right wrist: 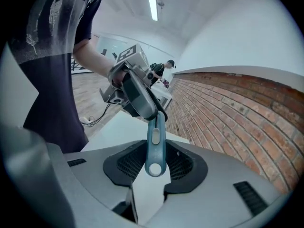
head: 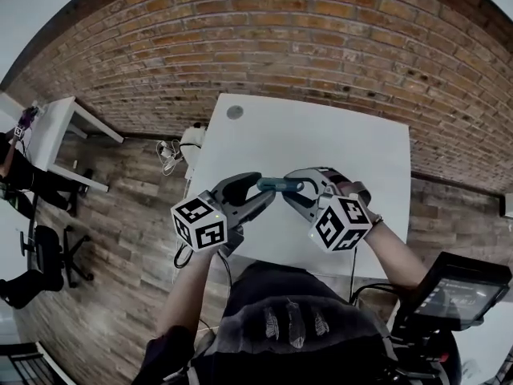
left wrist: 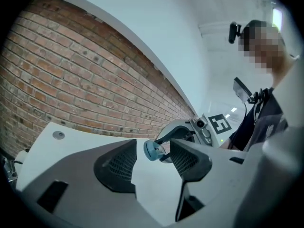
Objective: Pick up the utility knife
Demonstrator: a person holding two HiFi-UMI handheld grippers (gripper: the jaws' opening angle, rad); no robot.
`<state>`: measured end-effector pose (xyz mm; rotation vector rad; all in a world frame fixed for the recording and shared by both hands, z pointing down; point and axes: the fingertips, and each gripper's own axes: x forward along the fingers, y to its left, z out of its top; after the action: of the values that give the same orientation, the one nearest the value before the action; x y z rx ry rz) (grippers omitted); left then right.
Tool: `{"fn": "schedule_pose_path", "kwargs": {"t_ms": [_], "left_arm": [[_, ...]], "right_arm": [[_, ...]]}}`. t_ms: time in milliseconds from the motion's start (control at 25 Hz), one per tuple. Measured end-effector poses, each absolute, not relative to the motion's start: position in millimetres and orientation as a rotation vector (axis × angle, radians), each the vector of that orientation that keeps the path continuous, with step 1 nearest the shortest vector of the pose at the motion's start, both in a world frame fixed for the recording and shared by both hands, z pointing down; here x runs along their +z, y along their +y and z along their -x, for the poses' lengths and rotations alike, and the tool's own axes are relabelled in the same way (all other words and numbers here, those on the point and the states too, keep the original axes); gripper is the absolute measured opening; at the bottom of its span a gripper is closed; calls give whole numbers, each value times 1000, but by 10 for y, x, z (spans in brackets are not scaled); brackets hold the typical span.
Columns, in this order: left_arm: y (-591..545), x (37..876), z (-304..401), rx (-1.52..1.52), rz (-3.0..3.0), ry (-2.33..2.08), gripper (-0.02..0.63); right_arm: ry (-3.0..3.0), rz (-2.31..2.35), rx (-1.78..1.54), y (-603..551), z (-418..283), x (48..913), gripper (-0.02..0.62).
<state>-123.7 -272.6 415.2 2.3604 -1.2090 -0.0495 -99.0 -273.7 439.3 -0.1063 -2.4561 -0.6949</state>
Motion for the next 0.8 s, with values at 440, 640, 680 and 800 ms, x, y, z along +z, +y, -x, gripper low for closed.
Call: {"fn": "schedule_pose_path", "kwargs": {"t_ms": [440, 640, 680, 800], "left_arm": [[-2505, 4040, 1042, -143, -2317, -1224, 80], [-2269, 3929, 1049, -334, -2238, -1244, 64], [-2214, 3907, 1073, -376, -2224, -1250, 64], [-2042, 3871, 1145, -420, -2227, -1293, 63]], "right_arm": [[-2515, 140, -753, -2494, 840, 4271, 126], [-2601, 271, -558, -2230, 796, 4365, 247], [-2627, 294, -512, -2185, 798, 4369, 247], [-2725, 377, -270, -2055, 806, 4329, 249]]}}
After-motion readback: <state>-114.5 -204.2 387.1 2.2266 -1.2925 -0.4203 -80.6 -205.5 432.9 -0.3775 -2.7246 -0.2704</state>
